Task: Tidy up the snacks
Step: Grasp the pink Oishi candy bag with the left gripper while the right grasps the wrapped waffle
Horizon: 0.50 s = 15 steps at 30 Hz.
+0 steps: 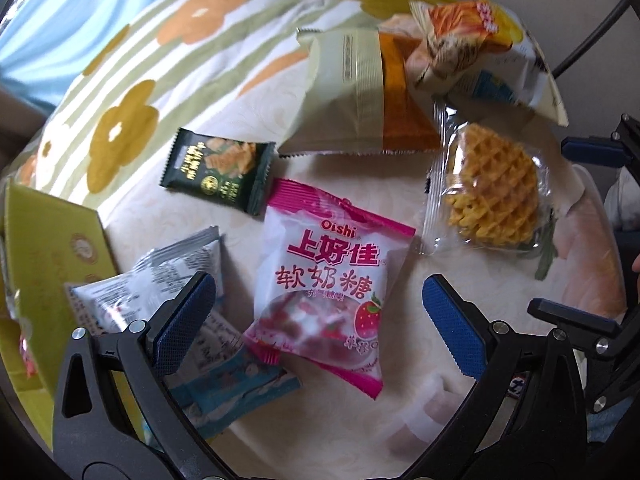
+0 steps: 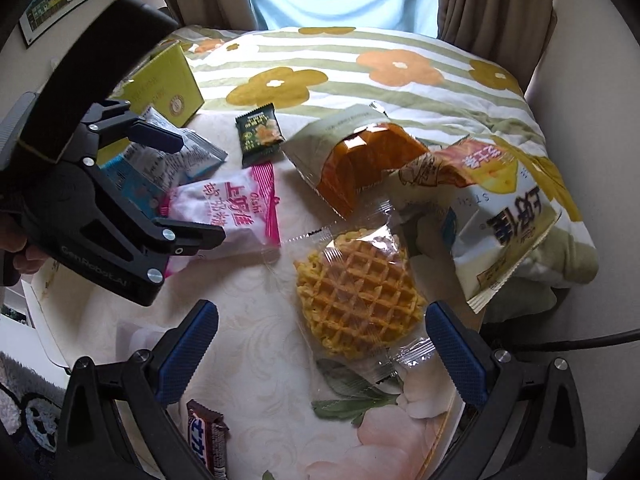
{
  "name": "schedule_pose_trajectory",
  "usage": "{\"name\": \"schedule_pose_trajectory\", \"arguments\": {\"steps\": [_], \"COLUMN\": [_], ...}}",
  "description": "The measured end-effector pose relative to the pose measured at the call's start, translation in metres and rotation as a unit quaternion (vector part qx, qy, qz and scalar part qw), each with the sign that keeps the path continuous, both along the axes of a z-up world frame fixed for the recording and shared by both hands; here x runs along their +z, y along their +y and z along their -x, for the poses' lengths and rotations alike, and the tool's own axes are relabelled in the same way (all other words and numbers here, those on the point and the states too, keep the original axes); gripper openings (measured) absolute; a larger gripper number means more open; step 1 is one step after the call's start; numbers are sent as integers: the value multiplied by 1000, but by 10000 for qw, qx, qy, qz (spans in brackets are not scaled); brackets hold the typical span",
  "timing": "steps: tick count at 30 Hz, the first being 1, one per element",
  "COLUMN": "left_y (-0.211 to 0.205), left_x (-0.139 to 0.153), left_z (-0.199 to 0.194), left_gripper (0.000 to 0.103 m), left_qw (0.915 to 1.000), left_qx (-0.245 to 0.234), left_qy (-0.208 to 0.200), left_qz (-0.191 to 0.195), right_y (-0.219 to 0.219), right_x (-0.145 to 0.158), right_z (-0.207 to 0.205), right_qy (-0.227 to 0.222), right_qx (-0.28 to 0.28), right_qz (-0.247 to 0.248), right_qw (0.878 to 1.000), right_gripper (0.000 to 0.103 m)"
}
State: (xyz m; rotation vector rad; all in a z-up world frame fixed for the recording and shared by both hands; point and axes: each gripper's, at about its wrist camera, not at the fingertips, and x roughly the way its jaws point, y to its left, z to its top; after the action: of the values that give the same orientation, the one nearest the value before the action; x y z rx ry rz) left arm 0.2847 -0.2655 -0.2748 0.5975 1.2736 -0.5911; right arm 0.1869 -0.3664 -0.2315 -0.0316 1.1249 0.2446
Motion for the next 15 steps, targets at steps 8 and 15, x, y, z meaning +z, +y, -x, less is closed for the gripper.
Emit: {"name": "schedule_pose_trajectory", "arguments": {"steps": [8,15], "left_y": [-10,-15], "left_x": [-26,-38], "left_z": [-7,-12], "left_gripper": [103,103], "left_qw": [9992,9981], "left_qx": [-260,-431], "left_qy": [167,208], "left_qz": [-267,-399], "right_y": [3,1], "right_x": [-20,-27], "right_z": [-6,-12], "right_qy": [132,118], "right_qx": [58,101], "right_qz": [82,221], "right_qw": [9999,9996], "right_gripper": [103,103]}}
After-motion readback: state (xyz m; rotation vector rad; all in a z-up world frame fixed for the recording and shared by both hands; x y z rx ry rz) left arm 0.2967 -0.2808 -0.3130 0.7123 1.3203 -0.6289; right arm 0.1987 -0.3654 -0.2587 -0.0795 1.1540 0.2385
